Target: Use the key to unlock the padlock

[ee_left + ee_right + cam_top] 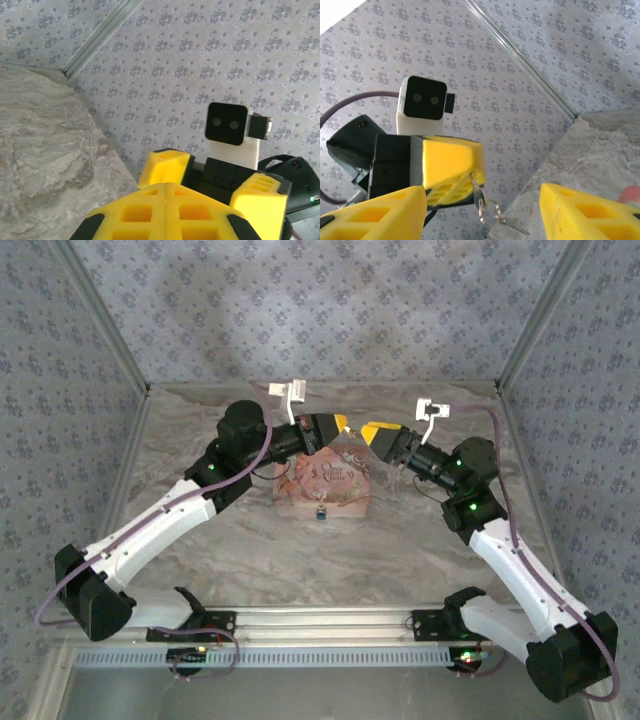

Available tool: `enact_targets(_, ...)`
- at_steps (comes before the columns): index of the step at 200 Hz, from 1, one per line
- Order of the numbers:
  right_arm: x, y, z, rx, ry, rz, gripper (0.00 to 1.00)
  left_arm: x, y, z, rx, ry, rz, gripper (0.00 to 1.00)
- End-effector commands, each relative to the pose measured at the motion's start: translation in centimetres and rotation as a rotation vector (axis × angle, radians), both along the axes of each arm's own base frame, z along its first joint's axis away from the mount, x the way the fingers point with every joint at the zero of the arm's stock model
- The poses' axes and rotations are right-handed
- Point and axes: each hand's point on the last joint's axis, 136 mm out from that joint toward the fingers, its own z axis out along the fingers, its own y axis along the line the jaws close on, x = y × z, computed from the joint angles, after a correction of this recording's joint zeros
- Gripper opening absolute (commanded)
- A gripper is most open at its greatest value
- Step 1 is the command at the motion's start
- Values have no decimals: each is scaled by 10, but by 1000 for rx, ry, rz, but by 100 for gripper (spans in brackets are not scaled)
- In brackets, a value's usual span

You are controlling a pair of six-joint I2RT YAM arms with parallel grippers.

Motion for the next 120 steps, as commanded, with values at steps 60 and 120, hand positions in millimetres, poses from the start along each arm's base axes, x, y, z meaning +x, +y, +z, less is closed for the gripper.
enact_targets(60,-6,10,23,94,-74,16,51,-15,8,45,-126,-82,1,0)
enact_targets(120,-4,15,22,84,-70,32,45,-16,8,46,-134,-80,-1,0)
